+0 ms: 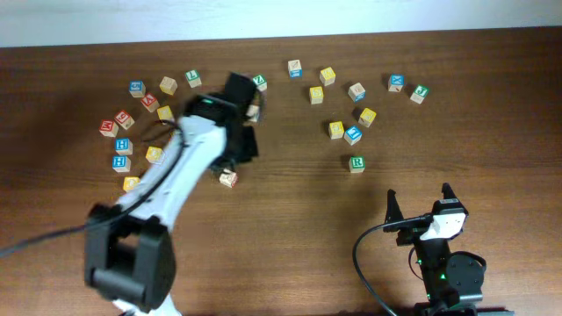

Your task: Spell out RSS

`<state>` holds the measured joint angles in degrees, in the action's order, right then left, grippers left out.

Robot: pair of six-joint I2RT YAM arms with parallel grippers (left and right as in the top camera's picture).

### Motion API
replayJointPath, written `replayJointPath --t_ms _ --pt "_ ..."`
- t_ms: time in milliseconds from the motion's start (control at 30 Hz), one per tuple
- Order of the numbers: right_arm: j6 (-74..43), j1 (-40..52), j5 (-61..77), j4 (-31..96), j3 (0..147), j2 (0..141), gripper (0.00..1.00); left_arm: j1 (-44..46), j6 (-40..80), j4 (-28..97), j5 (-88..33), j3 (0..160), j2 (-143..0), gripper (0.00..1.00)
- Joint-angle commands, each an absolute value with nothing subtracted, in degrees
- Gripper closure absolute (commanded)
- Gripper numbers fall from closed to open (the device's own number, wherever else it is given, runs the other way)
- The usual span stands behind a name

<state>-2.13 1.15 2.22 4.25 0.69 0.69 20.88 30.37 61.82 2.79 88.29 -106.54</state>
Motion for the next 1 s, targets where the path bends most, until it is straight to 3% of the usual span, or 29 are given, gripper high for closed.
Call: replayJointPath --t_ms 0,67,133,167,433,567,733,833,967 --pt "-1.91 0.73 1.89 4.49 0.32 0.36 0.02 15.46 27.07 64.05 2.79 87.88 -105.6 0.43" --pt "-1.91 0.73 1.91 4.49 0.32 0.36 0.02 13.85 25.91 64.1 2.72 85.91 -105.89 0.13" --pt "-1.91 0.73 1.91 4.49 0.32 0.36 0.02 13.47 23.29 62.7 2.57 82.72 -106.08 0.02" --pt "-1.91 0.73 1.91 4.49 0.32 0.36 0.02 13.47 22.5 61.76 2.55 81.25 -106.13 0.01" --pt "-1.93 0.73 1.91 4.49 0.32 0.36 0.02 13.61 16.27 48.95 -2.07 71.68 -106.17 0.02" --pt "-1.91 0.73 1.91 4.49 0.32 0.36 0.02 14.11 12.45 44.69 -2.17 69.23 -106.17 0.13" --pt "-1.91 0.73 1.91 4.49 0.32 0.36 0.02 15.79 7.99 39.38 -1.15 65.43 -106.17 0.16" --pt "-1.93 0.73 1.91 4.49 0.32 0.36 0.02 16.03 8.01 37.93 1.13 64.79 -106.17 0.37" --pt "-1.93 0.73 1.91 4.49 0.32 0.36 0.02 16.05 7.97 37.28 1.06 64.75 -106.17 0.37"
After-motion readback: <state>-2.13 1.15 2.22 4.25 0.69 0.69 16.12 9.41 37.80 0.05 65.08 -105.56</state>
